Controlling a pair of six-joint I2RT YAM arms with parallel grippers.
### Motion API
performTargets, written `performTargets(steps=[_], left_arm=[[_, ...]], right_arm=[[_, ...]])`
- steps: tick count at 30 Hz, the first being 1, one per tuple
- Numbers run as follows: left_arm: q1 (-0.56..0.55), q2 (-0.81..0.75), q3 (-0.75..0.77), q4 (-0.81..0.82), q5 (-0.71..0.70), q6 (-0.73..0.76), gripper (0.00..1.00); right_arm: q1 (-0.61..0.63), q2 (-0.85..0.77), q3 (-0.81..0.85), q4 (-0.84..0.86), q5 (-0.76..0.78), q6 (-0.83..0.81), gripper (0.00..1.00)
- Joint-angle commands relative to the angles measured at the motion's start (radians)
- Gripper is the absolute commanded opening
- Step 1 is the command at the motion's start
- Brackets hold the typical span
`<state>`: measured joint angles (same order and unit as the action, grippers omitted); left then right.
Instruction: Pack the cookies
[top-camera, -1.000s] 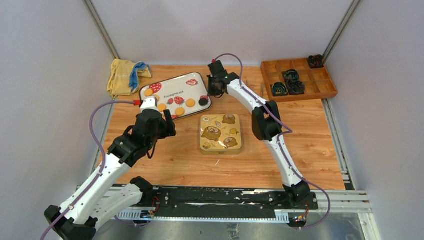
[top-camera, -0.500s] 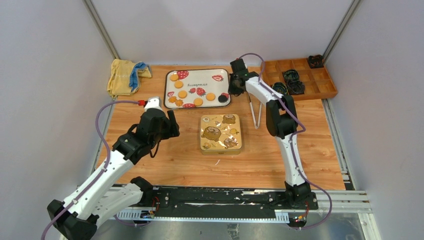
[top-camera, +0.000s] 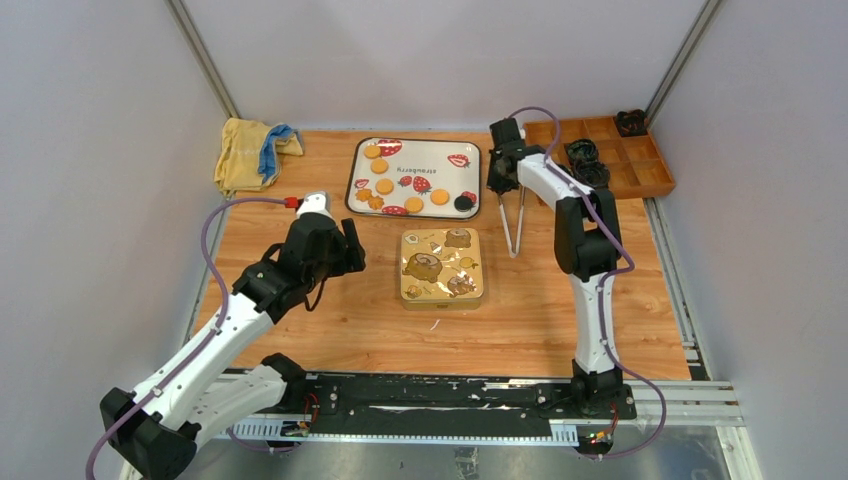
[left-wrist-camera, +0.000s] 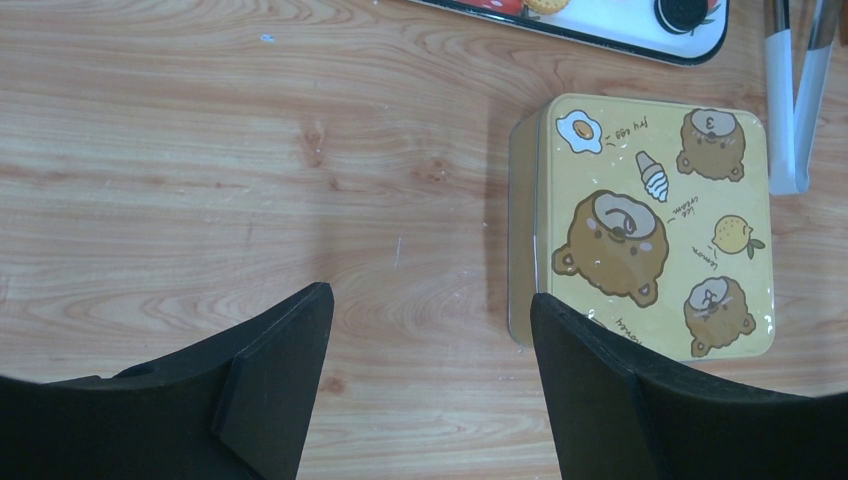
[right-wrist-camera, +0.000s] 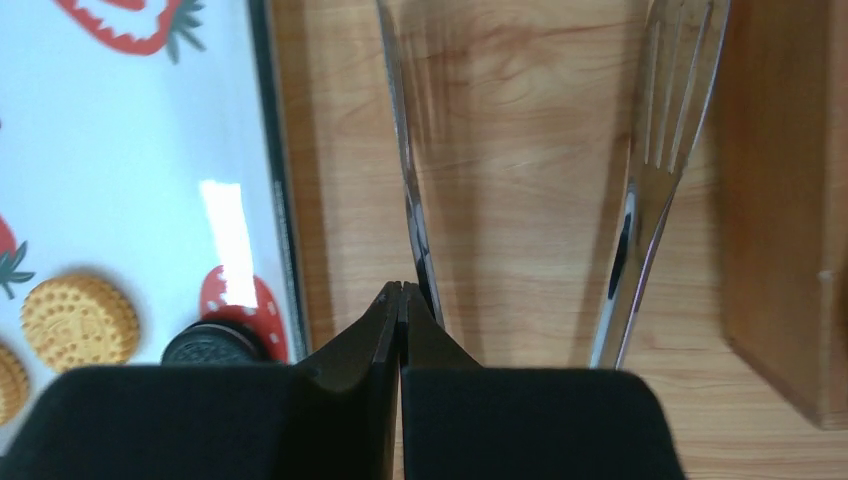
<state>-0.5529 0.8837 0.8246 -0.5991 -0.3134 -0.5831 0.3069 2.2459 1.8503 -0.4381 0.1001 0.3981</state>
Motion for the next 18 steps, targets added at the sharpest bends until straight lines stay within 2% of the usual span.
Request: performTargets(steps=[1,7,14,17,18], left_arm=[[-0.002,0.013,0.026,0.02,0.014,0.012,0.78],[-0.002,0.039,0.027,0.035,0.016,0.011,0.78],[-0.002,0.043,0.028,0.041,0.016,0.018,0.78],[-0.002,0.04,0.025,0.04,0.017,0.015,0.78],[-0.002,0.038,0.024,0.042,0.018,0.015,0.78]], right_arm=[[-0.056,-0.033,0.009,-0.039,0.021,-0.04,0.0],[-0.057,-0.051,0.027,-0.065,-0.023,-0.072,0.0],[0.0,-0.115,-0.011,-0.061,-0.085,-0.095,0.0],[0.015,-0.102,-0.013,-0.06,-0.166,-0.082,0.0],[0.016,-0.087,-0.008,-0.06,-0.187,-0.072,0.05]])
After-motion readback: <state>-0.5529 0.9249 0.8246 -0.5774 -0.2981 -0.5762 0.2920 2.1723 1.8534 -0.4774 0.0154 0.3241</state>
